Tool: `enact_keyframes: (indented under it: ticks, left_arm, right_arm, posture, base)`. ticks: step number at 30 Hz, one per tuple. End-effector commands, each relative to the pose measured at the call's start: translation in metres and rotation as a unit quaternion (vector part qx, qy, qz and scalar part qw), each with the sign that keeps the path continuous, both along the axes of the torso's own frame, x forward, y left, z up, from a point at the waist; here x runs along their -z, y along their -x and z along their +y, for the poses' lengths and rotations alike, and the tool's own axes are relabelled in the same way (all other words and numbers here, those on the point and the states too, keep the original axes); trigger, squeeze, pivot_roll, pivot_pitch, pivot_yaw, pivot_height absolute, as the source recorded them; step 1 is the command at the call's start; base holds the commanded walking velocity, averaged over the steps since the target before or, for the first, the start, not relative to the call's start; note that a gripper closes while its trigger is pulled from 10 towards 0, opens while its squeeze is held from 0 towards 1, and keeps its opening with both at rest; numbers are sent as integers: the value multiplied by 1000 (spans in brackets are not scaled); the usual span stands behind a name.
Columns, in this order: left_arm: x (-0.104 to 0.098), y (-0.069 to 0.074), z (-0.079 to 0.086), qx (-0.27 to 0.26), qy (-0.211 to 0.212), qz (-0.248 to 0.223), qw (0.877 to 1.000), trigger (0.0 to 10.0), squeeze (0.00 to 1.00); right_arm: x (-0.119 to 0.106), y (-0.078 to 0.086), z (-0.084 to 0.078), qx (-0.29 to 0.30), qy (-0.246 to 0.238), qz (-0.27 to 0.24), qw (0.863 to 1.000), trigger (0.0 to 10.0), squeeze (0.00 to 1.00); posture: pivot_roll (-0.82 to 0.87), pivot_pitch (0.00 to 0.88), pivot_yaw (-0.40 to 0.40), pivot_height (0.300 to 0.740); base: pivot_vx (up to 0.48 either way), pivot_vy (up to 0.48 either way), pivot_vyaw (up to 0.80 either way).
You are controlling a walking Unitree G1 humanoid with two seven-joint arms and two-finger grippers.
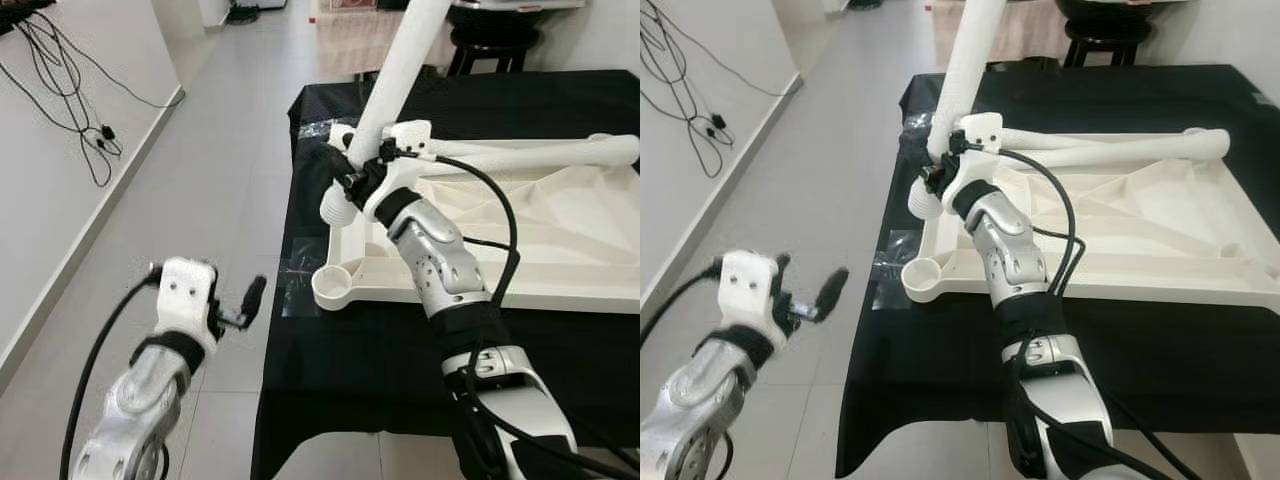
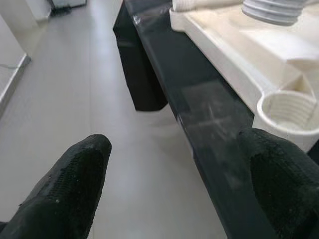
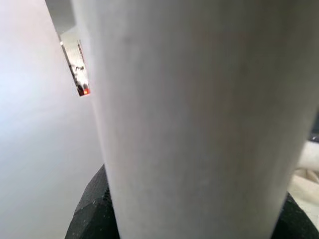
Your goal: Building children table
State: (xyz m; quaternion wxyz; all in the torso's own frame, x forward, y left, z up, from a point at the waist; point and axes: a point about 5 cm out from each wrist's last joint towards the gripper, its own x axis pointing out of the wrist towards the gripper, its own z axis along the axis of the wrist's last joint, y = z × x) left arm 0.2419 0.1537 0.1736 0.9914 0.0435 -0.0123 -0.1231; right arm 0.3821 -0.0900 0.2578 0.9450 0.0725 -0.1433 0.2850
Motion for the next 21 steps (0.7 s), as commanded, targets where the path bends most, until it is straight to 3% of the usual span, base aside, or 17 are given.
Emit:
enact_keyframes:
  ticks: [1,4,6,7,9,10,11,14,17,20,21]
  left_arm:
    - [3,5,-3,5,2,9,1000,10000,0]
    - [3,5,-3,5,2,9,1000,10000,0]
    - [3,19,-22,89,-14,23,996,10000,0]
    - [3,19,-22,89,-14,23,996,10000,0]
    - [5,40,-37,160,-30,39,986,10000,0]
    - [5,40,-37,160,-30,39,986,10000,0]
    - [7,50,-42,179,-34,44,982,10000,0]
    - [7,55,-44,186,-34,46,981,10000,0]
    - [7,69,-49,198,-25,47,979,10000,0]
    - [6,72,-50,199,-22,47,979,10000,0]
    - [5,74,-50,201,-16,44,979,10000,0]
  right_arm:
    - [-9,2,6,-18,14,-26,999,10000,0]
    - [-9,2,6,-18,14,-26,999,10000,0]
    - [-19,0,3,-69,37,-44,996,10000,0]
    - [-19,0,3,-69,37,-44,996,10000,0]
    - [-24,3,1,-152,72,-58,984,10000,0]
    - [-24,3,1,-152,72,-58,984,10000,0]
    - [-25,7,1,-203,83,-62,974,10000,0]
    - [-26,10,1,-235,88,-65,966,10000,0]
    - [-25,23,3,-338,121,-71,931,10000,0]
    - [-24,26,4,-363,131,-71,920,10000,0]
    - [-22,29,5,-387,142,-69,908,10000,0]
  posture:
    - [42,235,70,740]
    - [42,235,70,740]
    - [58,283,54,740]
    - [58,283,54,740]
    - [57,311,43,740]
    - [57,311,43,740]
    - [57,319,41,740]
    - [57,321,42,740]
    - [70,360,37,740]
    - [70,360,37,740]
    - [69,373,44,740]
  base:
    - [0,0,0]
    - [0,0,0]
    - [0,0,0]
    - [0,0,0]
    - [0,0,0]
    - [0,0,0]
    - [0,0,0]
    - [0,0,0]
    - [0,0,0]
    - [0,0,0]
    - [0,0,0]
